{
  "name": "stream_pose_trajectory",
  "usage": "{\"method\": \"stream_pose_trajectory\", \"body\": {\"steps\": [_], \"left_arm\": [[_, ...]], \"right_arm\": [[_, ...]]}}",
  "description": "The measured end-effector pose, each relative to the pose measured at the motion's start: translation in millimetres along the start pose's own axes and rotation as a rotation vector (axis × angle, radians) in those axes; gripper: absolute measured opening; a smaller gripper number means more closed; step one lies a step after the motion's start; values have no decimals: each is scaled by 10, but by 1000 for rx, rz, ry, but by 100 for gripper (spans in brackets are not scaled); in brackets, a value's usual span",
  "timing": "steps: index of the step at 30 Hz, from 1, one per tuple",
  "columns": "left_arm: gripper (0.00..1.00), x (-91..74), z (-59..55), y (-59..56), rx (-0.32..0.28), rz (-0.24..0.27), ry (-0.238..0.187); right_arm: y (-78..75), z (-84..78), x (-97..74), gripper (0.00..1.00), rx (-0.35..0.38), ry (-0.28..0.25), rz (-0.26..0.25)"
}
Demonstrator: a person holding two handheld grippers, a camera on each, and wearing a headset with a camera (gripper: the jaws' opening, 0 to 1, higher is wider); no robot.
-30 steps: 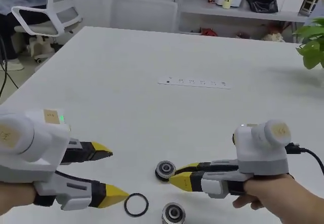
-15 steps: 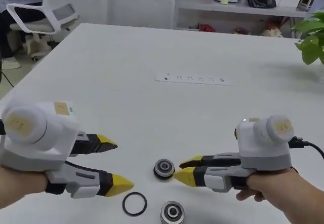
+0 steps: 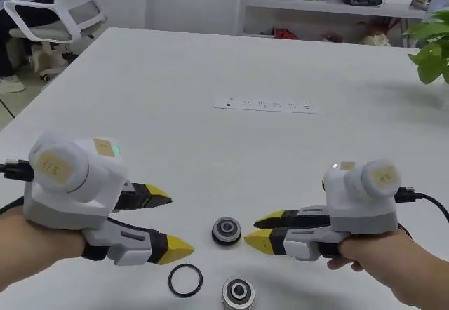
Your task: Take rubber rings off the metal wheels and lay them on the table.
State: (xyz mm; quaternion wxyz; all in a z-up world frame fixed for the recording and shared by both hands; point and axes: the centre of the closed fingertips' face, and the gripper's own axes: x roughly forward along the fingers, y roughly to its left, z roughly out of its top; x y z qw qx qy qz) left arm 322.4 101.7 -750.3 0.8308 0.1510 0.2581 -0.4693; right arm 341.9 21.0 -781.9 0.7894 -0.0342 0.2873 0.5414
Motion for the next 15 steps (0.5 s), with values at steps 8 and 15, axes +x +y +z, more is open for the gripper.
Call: {"method": "stream_pose_trajectory", "body": {"steps": [8,15], "left_arm": [[51,101,-9,-25,0,-12,3],[49,157,-41,9,0,-15,12]], "right_arm": [[-4,-27,87,20,-27,10,1],[-13,-52,151,21,-38,21,3]]}}
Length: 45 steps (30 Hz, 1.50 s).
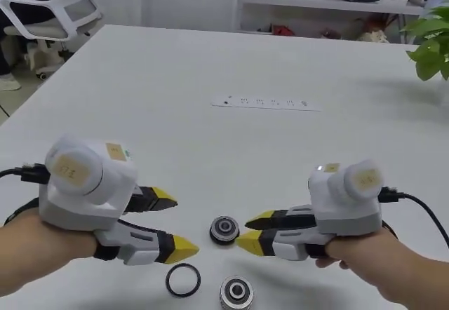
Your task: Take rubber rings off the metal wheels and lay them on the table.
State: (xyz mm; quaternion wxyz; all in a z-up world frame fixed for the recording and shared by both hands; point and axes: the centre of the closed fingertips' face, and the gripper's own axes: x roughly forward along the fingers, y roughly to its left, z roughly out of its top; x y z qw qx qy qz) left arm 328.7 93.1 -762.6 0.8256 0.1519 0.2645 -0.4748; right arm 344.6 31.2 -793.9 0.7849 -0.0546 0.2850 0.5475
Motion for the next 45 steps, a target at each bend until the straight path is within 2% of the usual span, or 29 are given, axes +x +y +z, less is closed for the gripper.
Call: {"method": "stream_pose_trajectory", "body": {"steps": [6,20,25,37,45], "left_arm": [[48,82,-20,16,0,-10,6],[44,248,11,9,-5,-32,3],[43,310,23,17,7,-38,11],[37,446,37,2,24,-56,23],[34,492,86,-3,38,-58,16]], "right_arm": [[-16,-22,43,20,-6,6,0],[-16,-73,117,18,-16,18,1],[-53,-59,123,17,3,4,-6],[-45,-74,129,14,-4,-2,1],[-44,-79,125,12,-6,-5,0]]}}
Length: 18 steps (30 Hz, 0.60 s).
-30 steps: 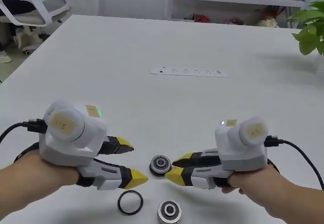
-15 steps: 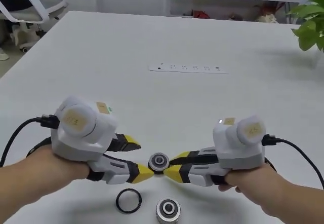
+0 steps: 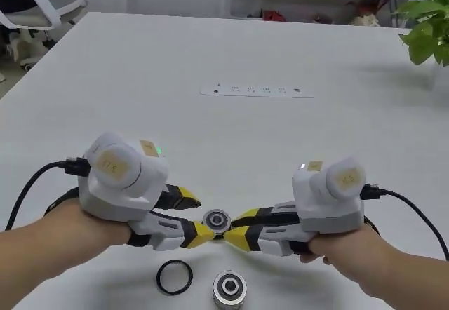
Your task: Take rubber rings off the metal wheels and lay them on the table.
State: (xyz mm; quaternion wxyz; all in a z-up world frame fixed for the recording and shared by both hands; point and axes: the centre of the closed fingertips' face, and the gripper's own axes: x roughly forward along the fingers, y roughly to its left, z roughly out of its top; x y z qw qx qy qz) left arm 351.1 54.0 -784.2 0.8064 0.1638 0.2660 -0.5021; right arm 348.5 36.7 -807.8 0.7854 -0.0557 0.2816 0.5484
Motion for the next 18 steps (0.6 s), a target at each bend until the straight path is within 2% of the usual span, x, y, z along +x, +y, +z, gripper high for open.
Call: {"method": "stream_pose_trajectory", "body": {"steps": [10,12,18], "left_arm": [[27,94,19,-20,20,-13,11],[27,106,24,-2,31,0,12],[22,160,29,-7,37,-2,17]], "right_arm": [[3,3,-3,12,5,-6,0],[3,2,-3,12,6,-7,0],[1,6,0,12,8,-10,1]]}}
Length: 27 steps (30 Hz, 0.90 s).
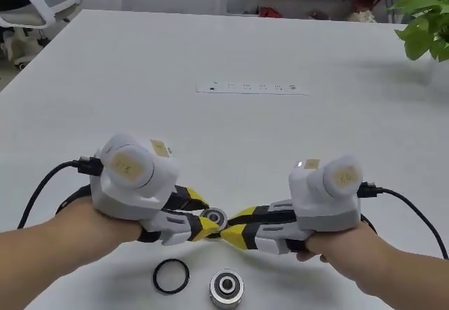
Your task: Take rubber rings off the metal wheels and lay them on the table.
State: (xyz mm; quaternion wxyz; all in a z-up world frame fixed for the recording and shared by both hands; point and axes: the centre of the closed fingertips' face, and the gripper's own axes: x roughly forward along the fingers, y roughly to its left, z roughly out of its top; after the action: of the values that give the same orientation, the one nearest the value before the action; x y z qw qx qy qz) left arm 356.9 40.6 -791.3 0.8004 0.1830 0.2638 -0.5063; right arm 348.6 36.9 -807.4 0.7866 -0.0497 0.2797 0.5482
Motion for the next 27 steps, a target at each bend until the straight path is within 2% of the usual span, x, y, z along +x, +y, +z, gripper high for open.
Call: {"method": "stream_pose_trajectory", "body": {"steps": [2,14,27], "left_arm": [[20,16,-6,7,6,8,4],[14,10,-10,20,-54,28,-29],[14,-16,-24,15,-50,43,-36]], "right_arm": [[-3,0,3,11,3,-2,-1],[-12,-15,3,6,23,-4,-5],[-21,-28,2,1,152,-25,4]]}}
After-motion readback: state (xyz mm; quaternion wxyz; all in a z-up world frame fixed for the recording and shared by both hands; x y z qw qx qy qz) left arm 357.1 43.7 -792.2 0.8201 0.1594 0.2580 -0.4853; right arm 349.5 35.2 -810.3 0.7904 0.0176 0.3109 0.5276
